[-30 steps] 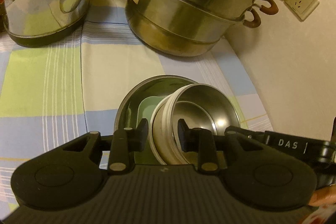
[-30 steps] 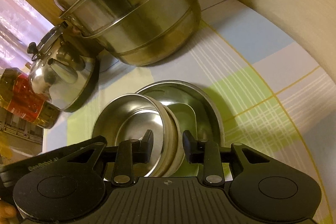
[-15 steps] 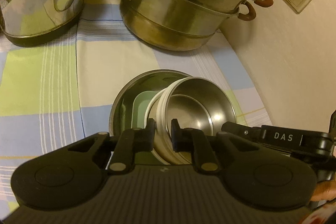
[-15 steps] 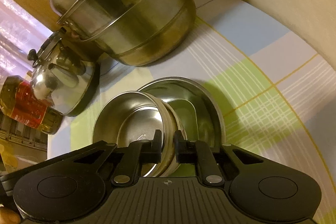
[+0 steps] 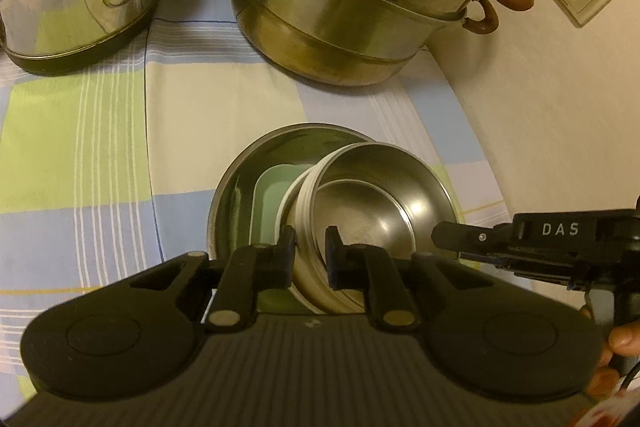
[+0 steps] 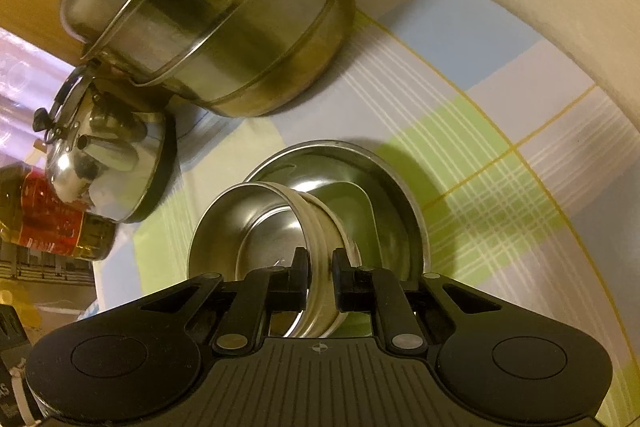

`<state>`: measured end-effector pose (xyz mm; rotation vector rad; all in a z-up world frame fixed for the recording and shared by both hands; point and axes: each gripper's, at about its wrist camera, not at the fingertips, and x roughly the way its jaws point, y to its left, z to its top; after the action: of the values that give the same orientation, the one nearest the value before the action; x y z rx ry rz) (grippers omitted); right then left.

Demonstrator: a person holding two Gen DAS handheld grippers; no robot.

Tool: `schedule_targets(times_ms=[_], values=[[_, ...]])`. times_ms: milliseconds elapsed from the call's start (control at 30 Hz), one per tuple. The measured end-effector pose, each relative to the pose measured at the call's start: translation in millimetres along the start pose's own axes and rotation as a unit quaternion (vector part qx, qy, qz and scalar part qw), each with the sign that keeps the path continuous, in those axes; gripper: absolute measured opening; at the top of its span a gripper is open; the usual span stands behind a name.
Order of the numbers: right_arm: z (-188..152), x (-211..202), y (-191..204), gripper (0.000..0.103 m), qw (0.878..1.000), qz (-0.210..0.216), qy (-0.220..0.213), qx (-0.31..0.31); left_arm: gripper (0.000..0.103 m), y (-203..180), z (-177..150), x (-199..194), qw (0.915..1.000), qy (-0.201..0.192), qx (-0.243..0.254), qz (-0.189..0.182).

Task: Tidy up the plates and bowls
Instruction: 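Lower the bowl stack with both tools onto the green plate in the steel plate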

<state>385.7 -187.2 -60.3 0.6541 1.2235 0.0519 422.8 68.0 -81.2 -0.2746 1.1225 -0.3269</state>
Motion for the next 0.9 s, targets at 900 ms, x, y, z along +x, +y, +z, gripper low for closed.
schedule_targets(times_ms=[900], values=[[-5.0, 2.6, 1.9, 0.012, 1.0, -0.001, -0.008, -0.017, 0.015, -3.2, -2.5, -0.1, 0.9998, -0.007, 0.004, 0.016]])
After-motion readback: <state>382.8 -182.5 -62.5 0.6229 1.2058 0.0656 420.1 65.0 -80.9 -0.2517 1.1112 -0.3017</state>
